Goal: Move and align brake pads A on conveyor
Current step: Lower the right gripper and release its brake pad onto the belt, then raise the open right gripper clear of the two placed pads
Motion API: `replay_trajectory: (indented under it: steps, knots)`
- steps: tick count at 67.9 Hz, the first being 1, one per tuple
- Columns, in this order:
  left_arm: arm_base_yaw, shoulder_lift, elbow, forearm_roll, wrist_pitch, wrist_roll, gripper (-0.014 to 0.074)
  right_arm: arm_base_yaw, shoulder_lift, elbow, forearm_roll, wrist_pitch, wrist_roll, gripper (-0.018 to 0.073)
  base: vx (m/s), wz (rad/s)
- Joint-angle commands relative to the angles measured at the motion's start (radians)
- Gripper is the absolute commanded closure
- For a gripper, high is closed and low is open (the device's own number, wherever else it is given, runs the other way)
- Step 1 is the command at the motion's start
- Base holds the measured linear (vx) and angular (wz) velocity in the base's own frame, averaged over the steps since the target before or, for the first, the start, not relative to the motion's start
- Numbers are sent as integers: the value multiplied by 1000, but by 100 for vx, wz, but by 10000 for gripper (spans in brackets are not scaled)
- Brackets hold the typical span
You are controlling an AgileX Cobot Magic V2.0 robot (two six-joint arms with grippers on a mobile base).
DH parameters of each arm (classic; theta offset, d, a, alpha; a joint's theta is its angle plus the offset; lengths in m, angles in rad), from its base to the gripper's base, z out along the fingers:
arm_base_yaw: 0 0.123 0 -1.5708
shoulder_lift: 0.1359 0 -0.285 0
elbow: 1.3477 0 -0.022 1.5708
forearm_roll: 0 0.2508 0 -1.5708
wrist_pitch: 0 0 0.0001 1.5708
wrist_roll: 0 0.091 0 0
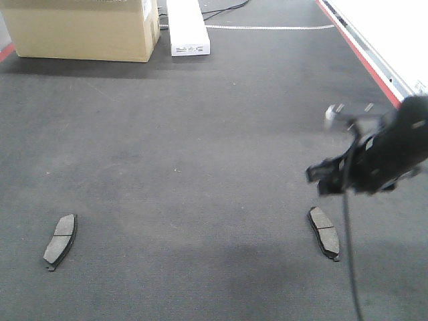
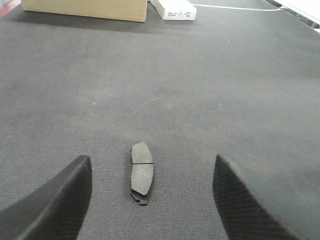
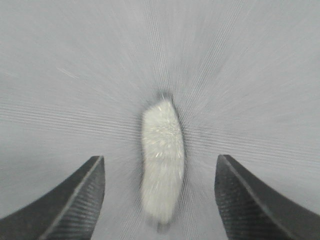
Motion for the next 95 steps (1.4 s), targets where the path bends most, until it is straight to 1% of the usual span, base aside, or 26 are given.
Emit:
replay_trajectory:
  steps: [1,15,32,57,70,82,95]
  knots:
    - [-4,12,-25,-9,-75,-6,94,-2,-139,-16,-18,-12,-7,96,0,0]
    - [-4,12,-25,-9,-75,-6,94,-2,-437,158,-29,-115,2,96,0,0]
    - [-4,12,-25,-9,-75,-6,94,-2,-813,394,-29,-201,2,96,0,0]
    - [-4,12,-25,-9,-75,-6,94,-2,-1310,665,-29,-297,-7,96,0,0]
    - [-4,12,-25,-9,-75,-6,94,-2,-1434,756,-46,-362,-14,96,0,0]
    - [-4,12,-25,-9,-75,-6,94,-2,-1446,766,-52,-392,-14,96,0,0]
    - [-4,12,-25,-9,-75,-6,94,-2,-1446,766,-52,-391,-14,96,0,0]
